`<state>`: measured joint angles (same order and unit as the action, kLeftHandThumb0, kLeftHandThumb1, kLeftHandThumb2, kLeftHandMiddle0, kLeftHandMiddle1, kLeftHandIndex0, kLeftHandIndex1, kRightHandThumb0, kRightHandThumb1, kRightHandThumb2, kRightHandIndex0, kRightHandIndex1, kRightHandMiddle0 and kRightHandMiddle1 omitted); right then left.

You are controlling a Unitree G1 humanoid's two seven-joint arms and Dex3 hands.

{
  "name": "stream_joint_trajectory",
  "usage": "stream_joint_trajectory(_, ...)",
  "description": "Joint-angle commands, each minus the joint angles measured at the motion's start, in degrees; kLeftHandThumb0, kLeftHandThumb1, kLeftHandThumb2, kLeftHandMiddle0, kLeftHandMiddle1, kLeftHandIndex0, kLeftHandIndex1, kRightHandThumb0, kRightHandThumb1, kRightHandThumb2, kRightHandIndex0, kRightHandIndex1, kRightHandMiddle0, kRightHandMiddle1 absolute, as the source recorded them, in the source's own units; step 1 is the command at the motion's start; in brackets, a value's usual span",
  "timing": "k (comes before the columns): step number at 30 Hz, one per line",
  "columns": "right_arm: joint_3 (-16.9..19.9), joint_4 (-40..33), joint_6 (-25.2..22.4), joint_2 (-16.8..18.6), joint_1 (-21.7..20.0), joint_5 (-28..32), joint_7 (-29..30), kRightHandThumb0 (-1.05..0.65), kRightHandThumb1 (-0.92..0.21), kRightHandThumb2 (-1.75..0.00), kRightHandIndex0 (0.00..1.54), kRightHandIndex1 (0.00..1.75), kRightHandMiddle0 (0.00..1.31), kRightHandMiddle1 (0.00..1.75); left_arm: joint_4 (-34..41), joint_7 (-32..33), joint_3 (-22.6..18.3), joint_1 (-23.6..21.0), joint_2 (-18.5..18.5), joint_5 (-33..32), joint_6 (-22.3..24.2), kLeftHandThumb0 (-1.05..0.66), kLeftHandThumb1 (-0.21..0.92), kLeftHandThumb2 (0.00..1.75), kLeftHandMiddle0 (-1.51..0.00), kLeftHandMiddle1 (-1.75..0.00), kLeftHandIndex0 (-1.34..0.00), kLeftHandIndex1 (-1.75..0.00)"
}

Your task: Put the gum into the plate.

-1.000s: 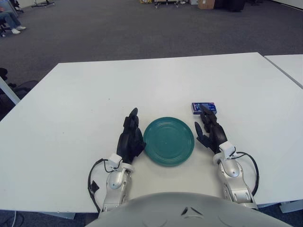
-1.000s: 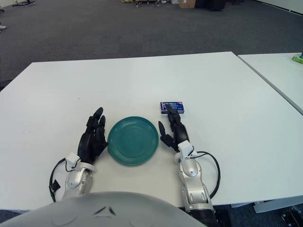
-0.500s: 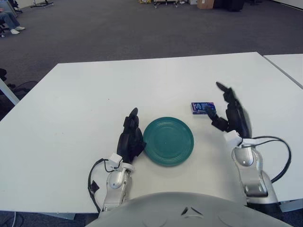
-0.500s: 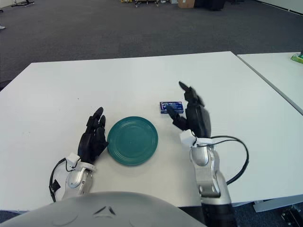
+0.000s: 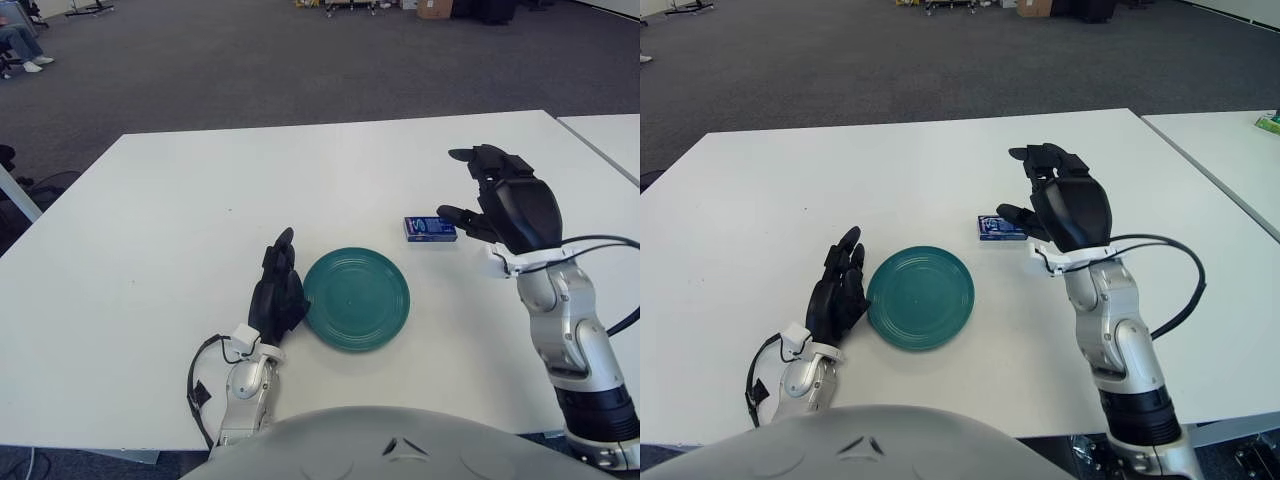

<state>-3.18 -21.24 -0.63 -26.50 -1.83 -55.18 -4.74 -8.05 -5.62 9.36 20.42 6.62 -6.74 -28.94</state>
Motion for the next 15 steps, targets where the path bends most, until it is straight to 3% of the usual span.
stream_joint_trajectory(1,-2.53,7.81,-0.09,-1.79,-5.98,-2.44,-0.69,-0.84,-0.92,-0.34,0.36,0.04,0.0,0.89,-3.32,0.46,0.38,0.02,3.25,-1.1,-0.61,-0.84,0.92,0.87,-0.15,-0.01,0.0,-0.51)
stream_joint_trajectory(4,-5.52,14.47,0.45,-2.73,-10.21,-4.35,-0.54,-0.83,-0.92,-0.37,0.35,0.03,0.0,0.85,-3.2,0.6,0.5,0.17,3.33,-1.14,-0.54,-0.83,0.92,0.87,-0.16,-0.01,0.0,-0.51)
stream_joint_trajectory(8,-8.09,18.78,1.19,-3.58,-12.77,-4.45,-1.75,-0.84,-0.92,-0.45,0.3,0.01,0.0,0.73,-3.07,0.81,0.51,0.25,3.37,-1.14,-0.37,-0.83,0.92,0.87,-0.16,-0.01,0.0,-0.52)
stream_joint_trajectory(15,-10.77,25.72,2.07,-3.4,-13.82,-3.28,0.79,-0.89,-0.92,-0.58,0.24,0.0,0.0,0.63,-2.17,1.7,0.83,0.38,3.12,-0.38,0.16,-0.84,0.92,0.89,-0.18,-0.01,0.0,-0.55)
